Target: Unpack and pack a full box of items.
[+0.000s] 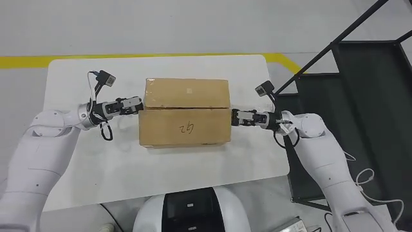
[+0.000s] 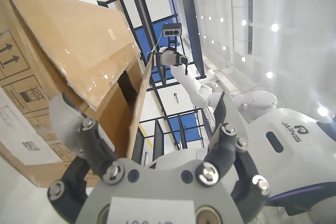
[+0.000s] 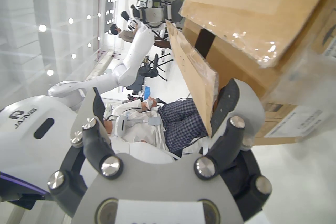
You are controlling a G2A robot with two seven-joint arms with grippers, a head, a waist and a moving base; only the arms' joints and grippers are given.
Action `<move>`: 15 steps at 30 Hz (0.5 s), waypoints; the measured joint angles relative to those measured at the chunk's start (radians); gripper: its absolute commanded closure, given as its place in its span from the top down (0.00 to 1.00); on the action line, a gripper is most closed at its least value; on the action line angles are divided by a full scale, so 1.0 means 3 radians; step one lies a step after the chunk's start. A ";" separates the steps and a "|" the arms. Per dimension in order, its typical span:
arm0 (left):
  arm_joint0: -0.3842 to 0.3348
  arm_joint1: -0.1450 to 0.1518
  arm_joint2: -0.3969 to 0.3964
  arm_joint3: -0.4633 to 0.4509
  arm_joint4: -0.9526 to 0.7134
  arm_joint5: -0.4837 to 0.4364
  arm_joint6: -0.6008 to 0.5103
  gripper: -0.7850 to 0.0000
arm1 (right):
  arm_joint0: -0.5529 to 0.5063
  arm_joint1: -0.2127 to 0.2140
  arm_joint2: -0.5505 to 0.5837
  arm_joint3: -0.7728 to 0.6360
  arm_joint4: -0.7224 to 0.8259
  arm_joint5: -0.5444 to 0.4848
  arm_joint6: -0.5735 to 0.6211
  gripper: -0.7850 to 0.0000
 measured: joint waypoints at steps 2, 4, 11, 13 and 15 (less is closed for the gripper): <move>-0.0008 0.0003 0.0027 0.0003 -0.0027 -0.0007 0.0007 1.00 | -0.0010 0.0012 0.0013 -0.0054 0.0209 0.0104 0.0103 1.00; -0.0013 0.0006 0.0054 0.0002 -0.0074 -0.0011 0.0011 1.00 | -0.0035 0.0029 0.0032 -0.0131 0.0403 0.0226 0.0225 1.00; -0.0042 0.0015 0.0136 0.0027 -0.0172 -0.0012 0.0013 1.00 | -0.0175 0.0083 0.0040 -0.0457 0.0669 0.0574 0.0574 1.00; -0.0049 0.0017 0.0153 0.0034 -0.0188 -0.0009 0.0009 1.00 | -0.0215 0.0095 0.0041 -0.0537 0.0683 0.0632 0.0632 1.00; -0.0059 0.0022 0.0166 0.0064 -0.0200 0.0014 -0.0015 1.00 | -0.0265 0.0108 0.0041 -0.0636 0.0689 0.0696 0.0697 1.00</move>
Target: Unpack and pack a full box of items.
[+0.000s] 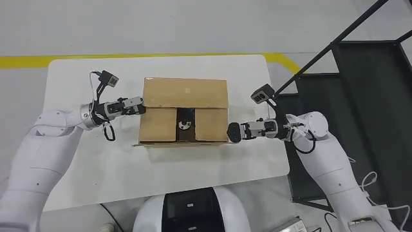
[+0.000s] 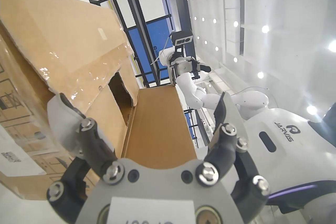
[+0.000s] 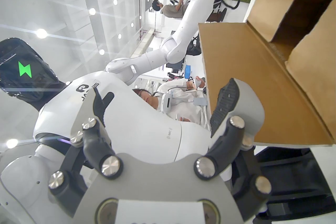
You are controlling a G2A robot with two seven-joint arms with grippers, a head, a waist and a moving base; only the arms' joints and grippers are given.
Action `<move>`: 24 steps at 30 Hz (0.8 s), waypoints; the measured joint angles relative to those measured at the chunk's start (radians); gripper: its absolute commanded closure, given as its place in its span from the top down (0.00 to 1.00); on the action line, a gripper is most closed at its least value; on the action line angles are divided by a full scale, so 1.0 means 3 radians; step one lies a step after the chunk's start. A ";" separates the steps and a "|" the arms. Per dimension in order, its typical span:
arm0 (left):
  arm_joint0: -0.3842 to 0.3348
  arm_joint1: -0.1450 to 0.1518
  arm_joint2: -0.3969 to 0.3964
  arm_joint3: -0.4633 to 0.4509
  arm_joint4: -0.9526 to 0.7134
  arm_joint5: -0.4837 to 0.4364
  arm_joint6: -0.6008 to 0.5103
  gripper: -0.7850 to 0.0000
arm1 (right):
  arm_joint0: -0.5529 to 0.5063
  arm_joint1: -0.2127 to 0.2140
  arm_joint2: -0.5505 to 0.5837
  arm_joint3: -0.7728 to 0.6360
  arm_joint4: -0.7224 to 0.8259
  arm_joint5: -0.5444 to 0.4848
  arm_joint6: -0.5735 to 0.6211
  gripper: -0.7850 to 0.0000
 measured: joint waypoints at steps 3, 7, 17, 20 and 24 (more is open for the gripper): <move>-0.0002 0.0004 0.0013 0.0062 -0.0038 0.0042 -0.0042 1.00 | -0.0067 0.0017 -0.0016 -0.0115 -0.0030 0.0062 0.0062 1.00; -0.0009 0.0006 0.0007 0.0116 -0.0131 0.0094 -0.0094 1.00 | -0.0121 0.0032 -0.0067 -0.0198 -0.0072 0.0078 0.0077 1.00; -0.0074 -0.0066 0.0047 0.0131 -0.0575 0.0048 -0.0048 1.00 | -0.0150 0.0078 -0.0159 -0.0315 -0.0087 0.0076 0.0076 1.00; -0.0134 -0.0106 0.0056 0.0165 -0.0775 0.0058 -0.0057 1.00 | -0.0179 0.0103 -0.0207 -0.0397 -0.0137 0.0076 0.0076 1.00; -0.0269 -0.0165 0.0142 0.0195 -0.0772 0.0109 -0.0109 1.00 | -0.0202 0.0142 -0.0291 -0.0469 -0.0182 0.0076 0.0076 1.00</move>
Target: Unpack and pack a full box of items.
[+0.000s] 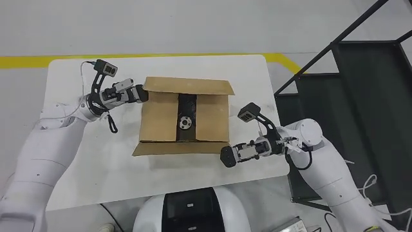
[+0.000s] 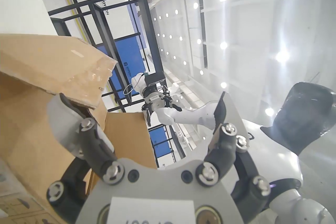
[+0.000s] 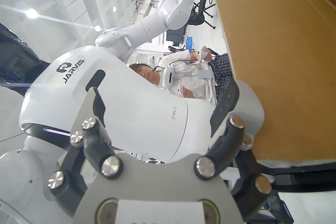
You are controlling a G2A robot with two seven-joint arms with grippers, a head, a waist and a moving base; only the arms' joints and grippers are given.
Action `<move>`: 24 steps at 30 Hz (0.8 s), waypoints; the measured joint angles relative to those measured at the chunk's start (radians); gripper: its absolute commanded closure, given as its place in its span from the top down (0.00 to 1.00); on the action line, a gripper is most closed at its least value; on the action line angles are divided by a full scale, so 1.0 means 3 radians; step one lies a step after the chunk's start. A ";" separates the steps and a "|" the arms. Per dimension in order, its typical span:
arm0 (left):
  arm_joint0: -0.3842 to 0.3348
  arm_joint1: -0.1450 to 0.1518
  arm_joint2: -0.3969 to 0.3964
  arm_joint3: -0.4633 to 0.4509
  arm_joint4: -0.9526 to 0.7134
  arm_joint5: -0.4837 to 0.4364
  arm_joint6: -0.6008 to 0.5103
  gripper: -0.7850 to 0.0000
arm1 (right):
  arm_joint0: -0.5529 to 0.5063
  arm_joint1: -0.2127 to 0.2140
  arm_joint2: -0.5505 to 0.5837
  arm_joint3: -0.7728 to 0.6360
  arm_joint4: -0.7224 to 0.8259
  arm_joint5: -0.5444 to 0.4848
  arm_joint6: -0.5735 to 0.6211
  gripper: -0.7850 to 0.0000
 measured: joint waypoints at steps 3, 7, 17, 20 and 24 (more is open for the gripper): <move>-0.0133 -0.0068 0.0079 0.0113 -0.0121 0.0038 -0.0038 1.00 | 0.0001 0.0031 -0.0106 -0.0056 -0.0045 0.0000 0.0000 1.00; -0.0340 -0.0172 0.0191 0.0262 -0.0179 0.0026 -0.0026 1.00 | 0.0019 0.0061 -0.0198 -0.0094 -0.0057 -0.0013 -0.0013 1.00; -0.0682 -0.0421 0.0413 0.0555 -0.0242 -0.0030 0.0030 1.00 | 0.0034 0.0062 -0.0017 0.0139 0.0429 -0.0281 -0.0281 1.00; -0.0739 -0.0478 0.0452 0.0625 -0.0248 -0.0033 0.0033 1.00 | 0.0092 0.0042 0.0054 0.0261 0.0667 -0.0390 -0.0390 1.00; -0.0781 -0.0538 0.0474 0.0713 -0.0213 -0.0018 0.0018 1.00 | 0.0203 0.0035 0.0201 0.0554 0.0360 -0.0750 -0.0759 1.00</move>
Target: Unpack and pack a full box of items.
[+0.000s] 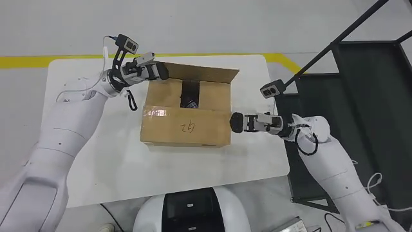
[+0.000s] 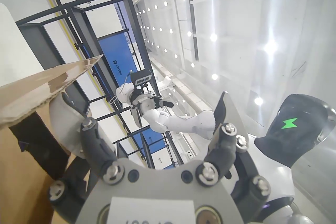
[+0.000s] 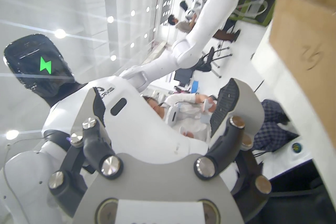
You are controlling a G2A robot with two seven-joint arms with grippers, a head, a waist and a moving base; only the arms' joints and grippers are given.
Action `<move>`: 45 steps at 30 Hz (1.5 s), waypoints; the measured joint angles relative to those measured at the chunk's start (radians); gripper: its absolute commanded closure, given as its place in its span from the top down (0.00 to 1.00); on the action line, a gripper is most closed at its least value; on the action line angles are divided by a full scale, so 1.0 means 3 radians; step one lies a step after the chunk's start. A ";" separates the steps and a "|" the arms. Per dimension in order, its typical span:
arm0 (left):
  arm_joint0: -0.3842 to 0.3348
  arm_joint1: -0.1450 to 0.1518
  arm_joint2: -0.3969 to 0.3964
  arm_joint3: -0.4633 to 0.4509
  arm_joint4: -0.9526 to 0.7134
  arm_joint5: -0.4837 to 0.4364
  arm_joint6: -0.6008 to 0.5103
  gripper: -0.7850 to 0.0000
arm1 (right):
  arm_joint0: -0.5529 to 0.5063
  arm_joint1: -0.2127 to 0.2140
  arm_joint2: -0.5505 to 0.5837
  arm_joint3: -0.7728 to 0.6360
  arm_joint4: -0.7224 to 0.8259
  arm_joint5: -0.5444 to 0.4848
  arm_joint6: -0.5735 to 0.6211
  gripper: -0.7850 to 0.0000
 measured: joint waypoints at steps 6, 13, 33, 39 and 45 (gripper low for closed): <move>-0.0034 -0.0056 -0.0008 0.0093 0.0077 0.0006 -0.0006 1.00 | 0.0232 -0.0044 -0.0131 0.0306 -0.0959 -0.0263 -0.0698 1.00; -0.0195 -0.0153 -0.0030 0.0296 0.0074 -0.0114 0.0113 1.00 | 0.0315 -0.0100 -0.0334 0.0411 -0.1083 -0.0389 -0.0869 1.00; -0.0631 -0.0538 0.0418 0.1545 0.1013 -0.1068 0.1070 1.00 | -0.0328 0.0021 0.0180 -0.0235 -0.1049 -0.0424 -0.0841 1.00; -0.0629 -0.0536 0.0417 0.1539 0.1009 -0.1063 0.1064 1.00 | -0.0343 0.0026 0.0184 -0.0270 -0.1042 -0.0401 -0.0798 1.00; -0.0629 -0.0536 0.0417 0.1540 0.1009 -0.1063 0.1065 1.00 | -0.0342 0.0025 0.0183 -0.0269 -0.1042 -0.0402 -0.0799 1.00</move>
